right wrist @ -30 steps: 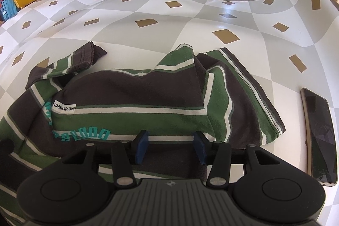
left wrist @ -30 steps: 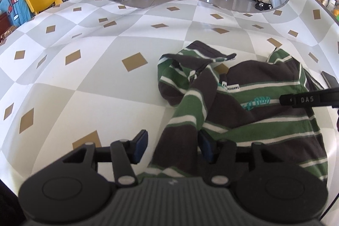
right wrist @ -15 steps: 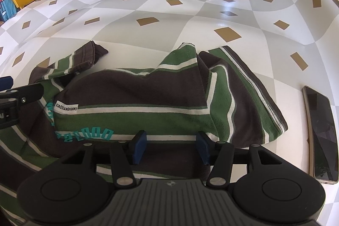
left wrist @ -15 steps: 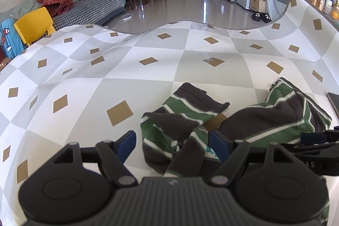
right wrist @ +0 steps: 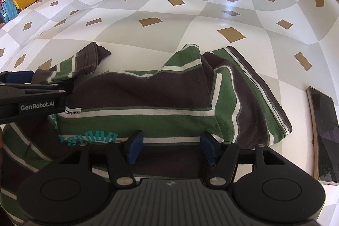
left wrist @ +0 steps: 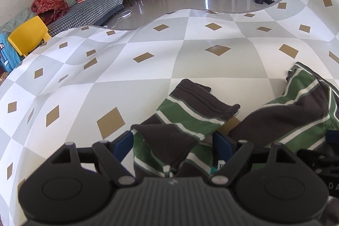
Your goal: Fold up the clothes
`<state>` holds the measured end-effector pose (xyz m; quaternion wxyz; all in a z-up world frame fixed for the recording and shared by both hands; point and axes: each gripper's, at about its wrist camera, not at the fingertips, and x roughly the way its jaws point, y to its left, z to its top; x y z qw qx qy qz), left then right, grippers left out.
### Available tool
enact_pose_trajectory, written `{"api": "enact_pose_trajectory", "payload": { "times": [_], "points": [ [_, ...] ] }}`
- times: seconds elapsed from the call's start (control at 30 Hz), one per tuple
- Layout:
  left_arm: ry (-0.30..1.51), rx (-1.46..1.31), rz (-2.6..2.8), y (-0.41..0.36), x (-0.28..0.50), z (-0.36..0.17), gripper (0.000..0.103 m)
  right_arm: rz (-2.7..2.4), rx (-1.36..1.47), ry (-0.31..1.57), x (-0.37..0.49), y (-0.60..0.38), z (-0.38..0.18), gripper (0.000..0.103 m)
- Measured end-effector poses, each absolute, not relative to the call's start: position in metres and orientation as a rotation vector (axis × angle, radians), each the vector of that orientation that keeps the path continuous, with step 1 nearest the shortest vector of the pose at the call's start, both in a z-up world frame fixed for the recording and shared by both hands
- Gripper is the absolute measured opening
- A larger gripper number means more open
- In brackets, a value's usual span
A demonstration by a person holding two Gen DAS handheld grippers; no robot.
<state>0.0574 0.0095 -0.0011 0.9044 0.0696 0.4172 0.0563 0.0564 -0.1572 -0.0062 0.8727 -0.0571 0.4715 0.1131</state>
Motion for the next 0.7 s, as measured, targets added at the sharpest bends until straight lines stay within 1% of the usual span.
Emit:
{"api": "enact_pose_trajectory", "payload": {
  "times": [0.1, 0.17, 0.23, 0.27, 0.3, 0.43, 0.5, 0.7],
  "points": [
    [0.869, 0.124, 0.137, 0.014, 0.062, -0.003, 0.081, 0.238, -0.121, 0.981, 0.057, -0.157, -0.006, 0.062],
    [0.868, 0.115, 0.149, 0.017, 0.063, -0.003, 0.078, 0.239, -0.122, 0.978, 0.057, -0.156, -0.007, 0.062],
    [0.870, 0.097, 0.153, 0.022, 0.063, -0.002, 0.065, 0.239, -0.123, 0.976, 0.058, -0.156, -0.007, 0.062],
    [0.871, 0.082, 0.152, 0.024, 0.063, -0.001, 0.061, 0.240, -0.123, 0.975, 0.058, -0.156, -0.007, 0.062],
    [0.870, 0.065, 0.150, 0.027, 0.062, 0.000, 0.053, 0.242, -0.124, 0.973, 0.058, -0.156, -0.007, 0.062],
    [0.844, 0.043, 0.151, 0.033, 0.056, 0.008, 0.037, 0.245, -0.126, 0.967, 0.058, -0.155, -0.007, 0.062],
    [0.829, 0.028, 0.153, 0.036, 0.052, 0.014, 0.033, 0.245, -0.127, 0.964, 0.058, -0.155, -0.008, 0.062],
    [0.785, -0.037, 0.197, 0.058, 0.034, 0.030, 0.033, 0.249, -0.128, 0.957, 0.056, -0.156, -0.008, 0.062]
  ]
}}
